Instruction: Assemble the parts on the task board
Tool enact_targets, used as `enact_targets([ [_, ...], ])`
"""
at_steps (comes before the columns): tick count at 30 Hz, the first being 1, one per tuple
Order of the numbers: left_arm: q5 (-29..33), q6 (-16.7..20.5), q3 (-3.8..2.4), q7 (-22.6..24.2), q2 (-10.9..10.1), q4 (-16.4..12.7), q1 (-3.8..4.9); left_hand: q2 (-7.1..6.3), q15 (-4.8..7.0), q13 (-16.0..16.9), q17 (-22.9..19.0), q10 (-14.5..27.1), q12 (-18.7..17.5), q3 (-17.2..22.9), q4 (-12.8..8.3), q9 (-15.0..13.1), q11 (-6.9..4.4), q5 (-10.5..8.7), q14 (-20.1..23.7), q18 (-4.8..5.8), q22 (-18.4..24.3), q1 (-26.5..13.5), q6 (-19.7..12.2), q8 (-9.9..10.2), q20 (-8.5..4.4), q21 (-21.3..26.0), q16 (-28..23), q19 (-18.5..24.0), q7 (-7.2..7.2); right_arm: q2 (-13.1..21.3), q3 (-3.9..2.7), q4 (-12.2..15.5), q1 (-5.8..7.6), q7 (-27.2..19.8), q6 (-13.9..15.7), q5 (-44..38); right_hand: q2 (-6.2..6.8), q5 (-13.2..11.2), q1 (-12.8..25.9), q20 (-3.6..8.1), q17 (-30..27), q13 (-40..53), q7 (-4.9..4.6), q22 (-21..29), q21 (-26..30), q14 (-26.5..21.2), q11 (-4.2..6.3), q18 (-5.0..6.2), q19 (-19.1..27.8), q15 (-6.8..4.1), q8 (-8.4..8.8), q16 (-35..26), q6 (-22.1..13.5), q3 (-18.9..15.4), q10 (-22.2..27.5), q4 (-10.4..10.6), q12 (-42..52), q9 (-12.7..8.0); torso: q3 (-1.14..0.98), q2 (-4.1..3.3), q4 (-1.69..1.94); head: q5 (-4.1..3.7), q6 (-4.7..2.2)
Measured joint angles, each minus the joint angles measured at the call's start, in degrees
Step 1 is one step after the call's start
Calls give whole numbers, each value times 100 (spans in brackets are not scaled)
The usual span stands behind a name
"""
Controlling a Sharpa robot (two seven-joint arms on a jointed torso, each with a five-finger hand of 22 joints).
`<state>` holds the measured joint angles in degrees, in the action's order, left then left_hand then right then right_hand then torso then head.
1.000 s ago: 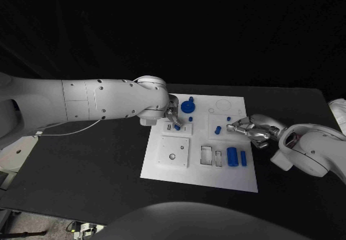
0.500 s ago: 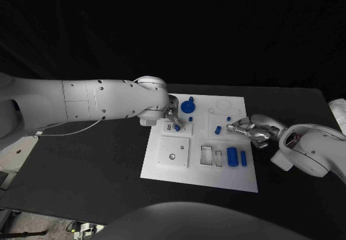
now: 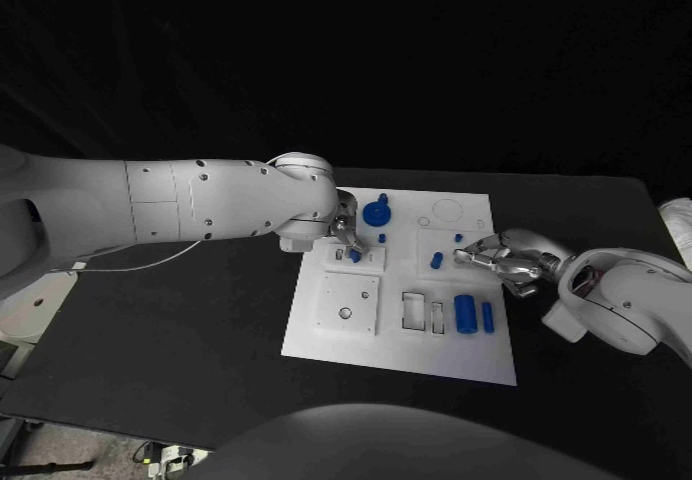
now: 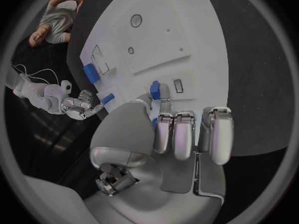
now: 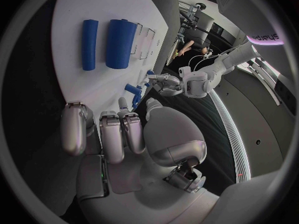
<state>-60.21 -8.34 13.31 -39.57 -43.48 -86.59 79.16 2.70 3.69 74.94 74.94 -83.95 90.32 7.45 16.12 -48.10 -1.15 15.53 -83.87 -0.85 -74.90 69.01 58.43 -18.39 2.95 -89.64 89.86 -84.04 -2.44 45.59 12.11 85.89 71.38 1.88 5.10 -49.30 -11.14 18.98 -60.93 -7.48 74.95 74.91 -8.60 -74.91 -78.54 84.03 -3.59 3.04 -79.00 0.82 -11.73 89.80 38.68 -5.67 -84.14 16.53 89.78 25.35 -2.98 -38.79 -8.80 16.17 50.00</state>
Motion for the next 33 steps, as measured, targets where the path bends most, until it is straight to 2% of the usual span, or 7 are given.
enact_targets([
  [2, 0, 0, 0, 0, -1, 1, -1, -1, 0, 0, 0, 0, 0, 76, -45, -20, 0, 191, 0, 0, 0, 2, 0, 31, 0, 0, 0, 0, 0, 0, 0, -1, -1, 1, 0, 0, 0, 0, 0, 0, 0, 0, 0, 0, 0, 0, 0, 0, 0, 0, 0, 0, 0, 0, 0, 0, 0, 0, 1, 0, 1, 1, 0],
  [5, -1, 0, 0, 0, -3, 1, -2, -109, 0, 0, -1, 0, 0, 217, -167, -50, 0, 530, 0, 0, 0, 108, -1, 34, 0, 0, 0, 0, -1, 0, 0, -2, -3, 2, -1, 0, 0, 0, 0, 0, 0, 0, 0, -2, 0, 0, 0, 0, 0, 0, 0, 0, 0, 0, 0, 0, 0, -8, 1, 0, 0, 7, 0],
  [9, -1, 1, 0, 0, -10, -9, -5, -192, 0, 0, -1, 0, 0, 378, -282, -95, 0, 700, 0, 0, 0, 193, -8, 47, 0, 0, 0, 0, -13, 1, 0, -4, -7, 3, -1, 0, 0, 0, 0, 0, -1, 0, 0, -4, 0, 0, 0, 0, 0, 0, 0, 0, 0, 0, 0, 0, 0, -8, 1, 0, 0, 9, 0],
  [16, 9, 33, -4, 15, -49, -56, -7, -285, 0, 0, -1, 0, 0, 650, -413, -186, 0, 710, 0, 0, 0, 288, 37, 64, 0, 0, 0, 0, -10, 1, 0, -12, -18, 5, -1, 0, 0, 22, 0, 21, -1, 0, 0, -4, 0, 0, 0, 1, 21, 0, 0, 0, 0, 0, 0, 0, 0, -7, 1, 1, -3, 9, 0],
  [22, 13, 133, -5, 27, -113, -106, -8, -332, 0, 0, -2, -12, 0, 717, -413, -265, -12, 707, 0, 0, 0, 334, 39, -14, 0, 0, 0, 0, 3, 7, 0, -19, -29, 7, -1, 0, 0, 22, 0, 1, -1, 0, 0, -3, 22, 0, 0, 0, 41, 0, 0, 0, 0, 0, 0, 0, 0, -7, 1, 1, -3, 1, 0],
  [33, 1, 592, 0, 45, -270, -255, -13, -418, 20, 0, -2, 1, 0, 890, -462, -352, -41, 654, -20, 0, 0, 281, 34, -44, -21, 0, 0, 21, 9, 21, 0, -36, -53, 8, 0, 0, 0, 22, 0, 0, -2, 0, 0, -3, 44, 0, 0, 0, 41, 0, 0, 0, 0, 0, 0, 0, 0, -7, 1, 3, -1, -3, 0],
])
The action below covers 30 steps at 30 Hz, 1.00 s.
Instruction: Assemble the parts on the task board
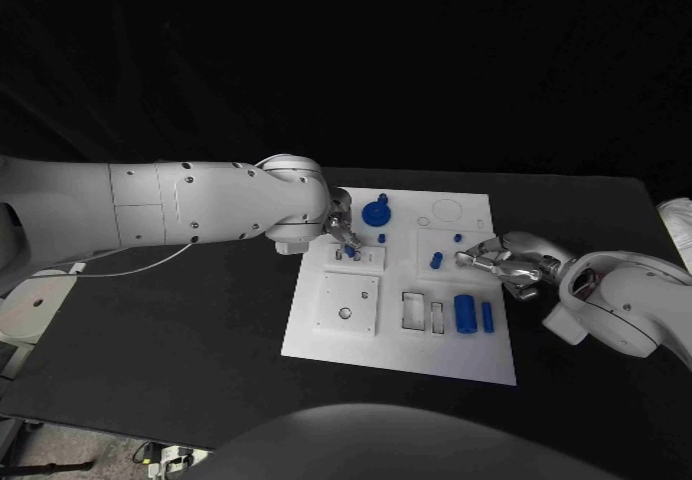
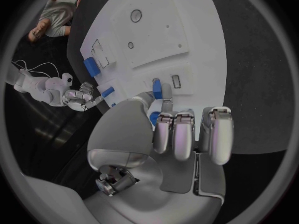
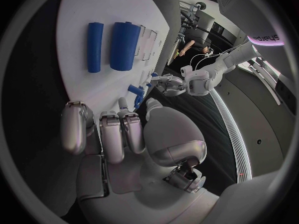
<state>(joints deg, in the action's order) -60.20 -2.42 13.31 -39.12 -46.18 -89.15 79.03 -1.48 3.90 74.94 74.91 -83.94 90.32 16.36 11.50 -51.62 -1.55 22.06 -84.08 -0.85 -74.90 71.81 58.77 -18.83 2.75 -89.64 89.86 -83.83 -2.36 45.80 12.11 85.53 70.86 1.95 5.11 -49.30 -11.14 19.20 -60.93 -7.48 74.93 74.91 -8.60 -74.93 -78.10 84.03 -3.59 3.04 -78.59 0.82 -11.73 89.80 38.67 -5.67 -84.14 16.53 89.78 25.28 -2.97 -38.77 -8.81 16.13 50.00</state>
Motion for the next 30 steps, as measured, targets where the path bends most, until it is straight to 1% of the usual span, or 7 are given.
enact_targets([
  [8, -169, 582, -1, 25, -140, -290, -2, -59, 0, 0, 0, 0, 0, 125, -16, -44, 0, -46, 0, 1, 0, -60, 1, -27, -21, 0, 0, -21, -1, 61, 0, 34, -11, -28, 42, 0, 0, 0, 0, 0, 0, 0, 0, 0, 0, 0, 0, 0, 0, 0, 0, 0, 0, 0, 0, 0, 0, -6, -1, -2, -1, 28, 0],
  [12, -311, 901, -1, 38, -226, -460, -31, -60, 0, 0, 0, 0, 0, 133, -8, -45, 0, -46, 0, 0, 0, -61, 1, -27, -21, 0, 0, -21, -1, 115, 0, 93, -14, -86, 130, 0, 0, 12, 0, 0, -1, 0, -14, 1, 0, 0, -12, 0, 0, 0, 0, 0, 14, 0, 12, 0, 0, -5, -5, -3, -1, 46, 0],
  [16, -491, 1177, -1, 43, -315, -605, -112, -67, 0, 0, 0, 0, 0, 149, 8, -52, 0, -49, 0, 0, 0, -69, 8, -47, -21, 0, 0, -21, -8, 169, 0, 182, -15, -181, 279, 1, 0, 42, 0, 0, -1, 0, -34, 1, 0, 0, -21, 0, 0, 0, -36, 0, 34, -18, 21, -16, 0, -11, -13, 0, -1, 59, 0],
  [19, -614, 1307, -1, 44, -368, -679, -178, -74, 0, 0, -1, 0, 0, 165, 23, -60, 0, -49, 0, 0, 0, -76, 9, -49, -21, 0, 0, -21, -8, 215, 0, 268, -16, -266, 418, 1, 0, 55, 0, -2, -1, 0, -34, 1, -46, 0, -21, 0, -2, 0, -48, 0, 87, -34, 21, 0, 0, -11, -16, 2, -1, 60, 0],
  [23, -810, 1437, 2, 44, -433, -763, -245, -74, 0, 0, -1, 0, 0, 168, 26, -68, 1, -50, 0, 0, 0, -77, 10, -53, -21, 0, 0, -21, -9, 299, 0, 420, -11, -425, 670, 2, 0, 77, 0, -28, -1, -1, -43, 1, -122, -18, -62, 0, -94, 24, -119, 0, 183, -87, 21, 14, 0, -12, -26, 4, 3, 59, 0],
  [28, -992, 1557, 1, 40, -504, -835, -318, -50, 0, 0, -1, 0, 0, 188, 47, -84, 1, -50, 0, 0, 0, -115, 11, -54, -21, 0, 0, -21, -10, 380, 2, 616, 41, -650, 998, 4, -1, 78, -1, -50, -1, -1, -44, 2, -213, 0, -61, 0, -179, 42, -173, 0, 301, -150, 21, 11, 0, -27, -35, 7, -1, 76, 0],
  [30, -1055, 1612, 1, 38, -524, -863, -356, -50, 0, 0, -1, 0, 0, 203, 62, -91, 1, -50, 0, 0, 0, -115, 11, -82, -21, 0, 0, -21, -10, 406, 1, 696, 78, -757, 1156, 5, -31, 135, -31, -50, -1, 0, -35, 2, -230, 0, -78, 0, -219, 41, -177, 0, 315, -151, 4, 9, 0, -33, -37, 7, -2, 79, 0],
])
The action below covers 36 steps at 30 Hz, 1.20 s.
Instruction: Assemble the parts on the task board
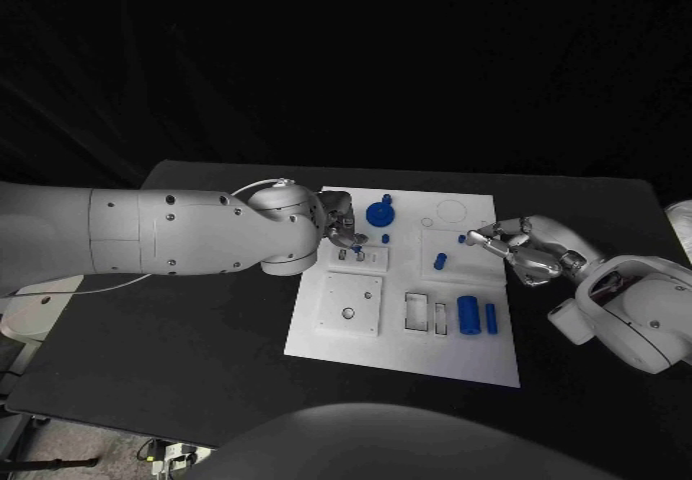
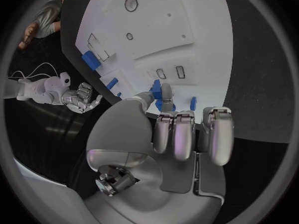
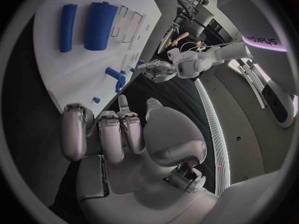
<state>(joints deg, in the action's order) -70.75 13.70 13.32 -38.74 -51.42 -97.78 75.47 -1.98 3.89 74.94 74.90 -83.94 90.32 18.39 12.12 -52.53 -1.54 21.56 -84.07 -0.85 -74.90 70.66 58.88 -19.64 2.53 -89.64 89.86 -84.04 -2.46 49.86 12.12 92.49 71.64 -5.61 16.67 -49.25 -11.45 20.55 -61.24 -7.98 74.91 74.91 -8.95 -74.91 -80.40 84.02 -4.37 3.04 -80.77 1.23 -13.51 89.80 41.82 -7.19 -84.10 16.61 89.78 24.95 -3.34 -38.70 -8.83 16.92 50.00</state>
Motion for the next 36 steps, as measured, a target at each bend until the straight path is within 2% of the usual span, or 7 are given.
enact_targets([
  [5, -195, 118, 0, -4, -33, -65, -65, -15, 21, 0, 0, -12, 0, 35, -9, -32, -12, -15, 21, 0, 0, -15, 1, -6, 0, 0, 0, 0, -1, 25, -3, 130, 44, -177, 316, 2, 0, 53, 0, 0, 0, 0, -13, 0, -3, 0, -8, 0, 0, 0, -23, 0, 27, -9, 7, -9, 0, -7, -7, 1, -5, 22, 0],
  [8, -384, 184, 0, -8, -56, -97, -126, -32, 21, 0, 0, -21, 0, 39, -7, -34, -20, -16, 21, 0, 0, -32, 9, -6, 0, 0, 0, 0, -9, 32, -2, 196, 71, -249, 490, 4, 0, 109, 0, 0, 0, 0, -15, 0, -3, 0, -21, 0, 0, 0, -23, 0, 67, -32, 20, -1, 0, -19, -21, 4, -6, 52, 0],
  [13, -720, 306, 0, -12, -68, -147, -291, -52, 21, 0, 3, -21, 0, 59, 12, -54, -20, 17, 21, 0, 0, -52, 10, -32, 0, 0, 0, 0, -9, 44, 2, 295, 138, -308, 723, 4, 1, 140, -46, 0, -1, 0, -15, 1, -2, 0, -21, 0, 0, 0, -23, 0, 67, -32, 20, -1, 0, -25, -69, 19, 4, 91, 0],
  [16, -870, 381, 3, -14, -64, -152, -363, -53, 41, 0, 4, -20, 0, 71, 24, -80, -21, 18, 1, 0, 0, -53, 10, -55, 0, 0, 0, 0, -9, 40, 0, 347, 205, -313, 813, 4, 1, 140, -46, 0, -1, 0, -15, 1, -2, 0, -21, 0, 0, 0, -23, 0, 66, -42, 20, 9, 0, -25, -91, 29, 12, 93, 0],
  [21, -1013, 488, 3, -17, -30, -116, -410, -44, 41, 0, 4, -8, 0, 87, 40, -112, -33, 18, 1, 0, 0, -91, 11, -89, -12, 0, 0, 12, -10, 12, -2, 385, 277, -302, 896, 0, 1, 175, -46, 0, -1, 0, -15, 1, -2, -20, -21, 0, 1, 20, -23, 0, 66, -64, 20, -1, 0, -38, -118, 46, 18, 63, 0],
  [27, -1105, 573, 1, -22, 15, -74, -440, -30, 41, 0, 4, -8, 0, 126, 80, -169, -33, 18, 1, -1, 0, -121, 11, -121, -41, 0, 0, 0, -10, -24, -2, 387, 309, -258, 915, -5, 1, 175, -46, 0, -1, 0, -15, 1, -2, -20, -21, 0, 1, 20, -23, 0, 66, -64, 20, -1, 0, -38, -133, 65, 12, 53, 0],
  [36, -1107, 700, 1, -23, 96, -7, -454, -24, 61, 0, 3, -8, 0, 141, 97, -200, -33, -16, 22, -1, 0, -161, 19, -150, -41, 0, 0, 0, -18, -70, -1, 309, 315, -163, 876, -8, 1, 198, -46, 0, 4, 0, -15, 0, -2, 0, -36, 0, 1, 40, -23, 0, 66, -63, 5, -1, 0, -43, -130, 71, 8, 66, 0],
])
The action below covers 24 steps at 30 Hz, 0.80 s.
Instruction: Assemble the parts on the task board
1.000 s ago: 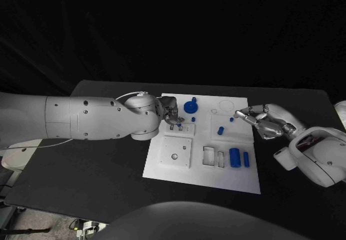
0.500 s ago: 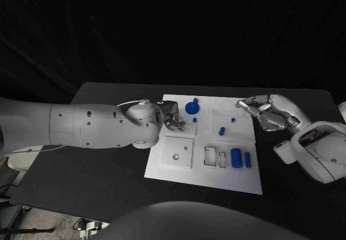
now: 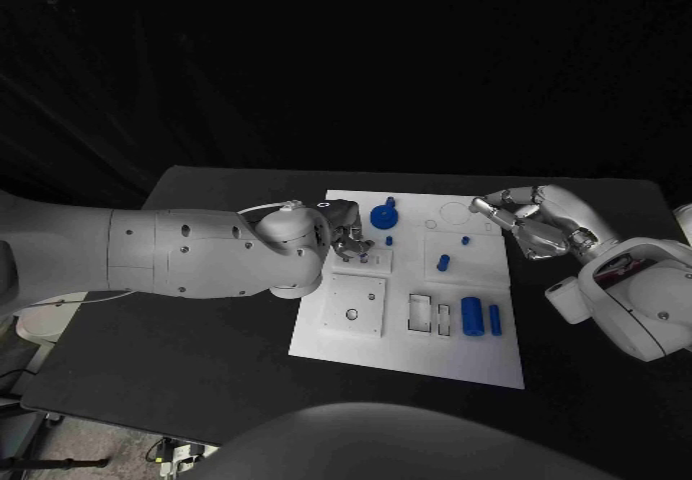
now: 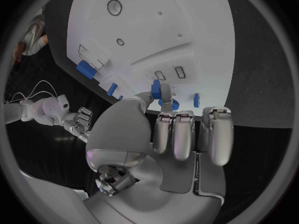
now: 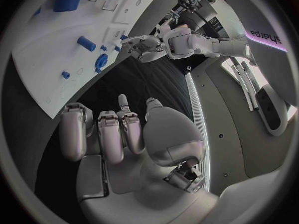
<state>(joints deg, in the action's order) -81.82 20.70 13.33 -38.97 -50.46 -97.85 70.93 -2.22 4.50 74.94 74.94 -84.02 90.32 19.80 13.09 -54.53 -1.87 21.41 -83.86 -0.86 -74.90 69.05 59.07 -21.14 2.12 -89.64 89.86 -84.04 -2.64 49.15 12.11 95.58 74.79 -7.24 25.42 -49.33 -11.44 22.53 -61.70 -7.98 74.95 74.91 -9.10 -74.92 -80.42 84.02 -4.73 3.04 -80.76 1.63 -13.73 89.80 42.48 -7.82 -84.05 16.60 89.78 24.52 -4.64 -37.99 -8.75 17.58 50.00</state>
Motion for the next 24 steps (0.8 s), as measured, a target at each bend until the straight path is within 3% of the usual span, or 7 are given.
enact_targets([
  [24, 201, 58, 0, -1, 176, 178, -45, -35, 0, 0, -2, -3, 0, 21, 29, -29, -42, -30, 0, 0, -4, -36, 26, 1, 0, 0, 0, 0, 55, -74, 1, -118, -12, 146, -181, -1, -22, 0, -22, 0, -2, 0, 0, -2, 0, 0, 0, 0, 0, 0, 0, 0, 0, 0, 0, 0, 0, -6, 0, 4, -4, -13, 0],
])
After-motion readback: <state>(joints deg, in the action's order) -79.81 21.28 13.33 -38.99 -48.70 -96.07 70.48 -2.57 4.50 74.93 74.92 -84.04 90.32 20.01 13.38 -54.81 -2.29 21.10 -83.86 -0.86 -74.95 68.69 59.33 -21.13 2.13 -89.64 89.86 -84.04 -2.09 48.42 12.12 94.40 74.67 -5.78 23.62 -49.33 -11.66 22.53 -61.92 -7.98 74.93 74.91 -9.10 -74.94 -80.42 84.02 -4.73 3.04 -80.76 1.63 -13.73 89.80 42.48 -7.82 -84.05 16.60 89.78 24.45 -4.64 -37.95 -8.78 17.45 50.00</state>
